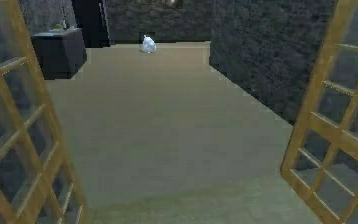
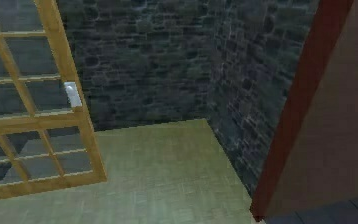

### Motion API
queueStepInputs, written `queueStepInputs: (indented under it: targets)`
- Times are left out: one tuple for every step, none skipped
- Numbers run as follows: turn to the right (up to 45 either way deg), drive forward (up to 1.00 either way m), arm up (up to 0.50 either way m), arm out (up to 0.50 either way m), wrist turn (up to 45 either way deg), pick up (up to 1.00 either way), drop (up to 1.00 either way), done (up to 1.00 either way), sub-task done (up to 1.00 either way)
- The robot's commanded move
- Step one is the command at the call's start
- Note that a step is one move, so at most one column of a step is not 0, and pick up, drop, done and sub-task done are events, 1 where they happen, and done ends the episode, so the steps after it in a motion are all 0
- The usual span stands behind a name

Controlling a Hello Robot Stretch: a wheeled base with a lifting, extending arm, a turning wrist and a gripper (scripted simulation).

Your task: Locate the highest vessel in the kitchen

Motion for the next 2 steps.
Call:
queueStepInputs:
  targets:
    - [0.0,1.00,0.00,0.00,0.0,0.00,0.00,0.00,0.00]
    - [0.0,1.00,0.00,0.00,0.0,0.00,0.00,0.00,0.00]
